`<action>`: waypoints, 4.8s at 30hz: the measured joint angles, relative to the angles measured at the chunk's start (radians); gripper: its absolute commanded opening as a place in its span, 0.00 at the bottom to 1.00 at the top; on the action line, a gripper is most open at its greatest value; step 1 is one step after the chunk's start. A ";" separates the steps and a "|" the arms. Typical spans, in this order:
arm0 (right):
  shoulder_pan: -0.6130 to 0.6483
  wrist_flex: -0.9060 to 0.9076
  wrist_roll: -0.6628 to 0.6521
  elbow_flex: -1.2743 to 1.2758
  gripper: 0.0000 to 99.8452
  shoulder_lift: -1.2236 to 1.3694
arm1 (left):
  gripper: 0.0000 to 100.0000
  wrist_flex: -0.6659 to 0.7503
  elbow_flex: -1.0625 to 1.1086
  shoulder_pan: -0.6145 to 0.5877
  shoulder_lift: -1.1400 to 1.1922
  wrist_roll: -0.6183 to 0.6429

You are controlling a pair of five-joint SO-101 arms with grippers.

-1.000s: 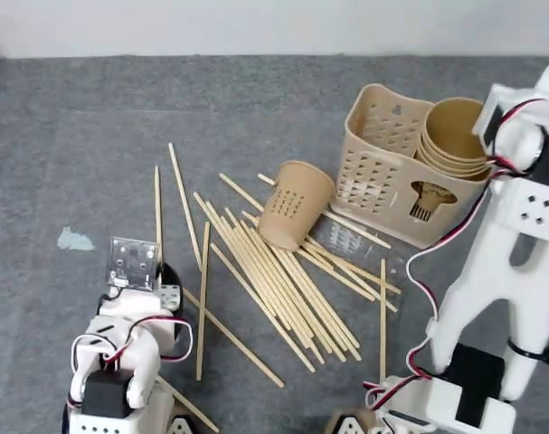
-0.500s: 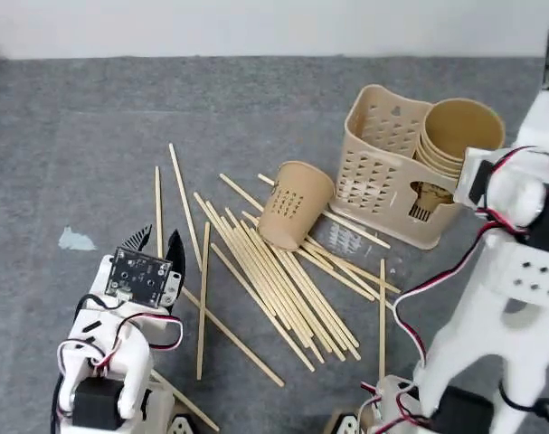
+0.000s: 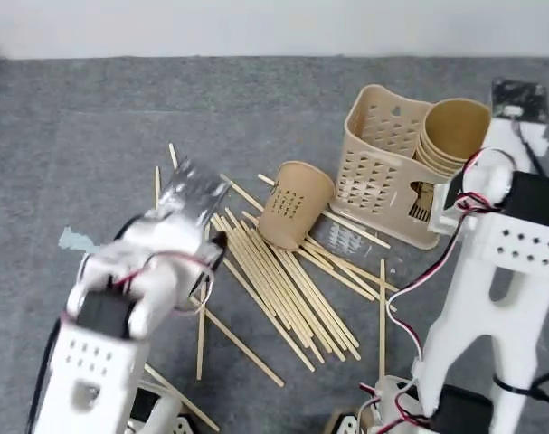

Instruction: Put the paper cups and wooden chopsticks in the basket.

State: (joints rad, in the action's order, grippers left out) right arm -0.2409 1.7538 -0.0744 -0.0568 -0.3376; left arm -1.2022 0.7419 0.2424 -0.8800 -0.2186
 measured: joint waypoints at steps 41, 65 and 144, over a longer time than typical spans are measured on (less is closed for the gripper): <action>0.000 0.000 -0.006 0.077 0.14 0.000 | 0.34 -0.058 -0.891 0.141 1.390 0.218; 0.002 0.000 -0.006 0.077 0.14 -0.235 | 0.34 -0.506 -0.888 0.143 0.859 0.213; 1.192 -0.046 -0.761 -0.060 0.28 -0.348 | 0.35 0.052 0.358 -0.150 -0.677 0.149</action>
State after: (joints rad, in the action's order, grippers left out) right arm 0.9513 1.7077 -0.8355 -0.1166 -0.6859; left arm -1.1500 1.0994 0.0921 -1.5566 -0.0698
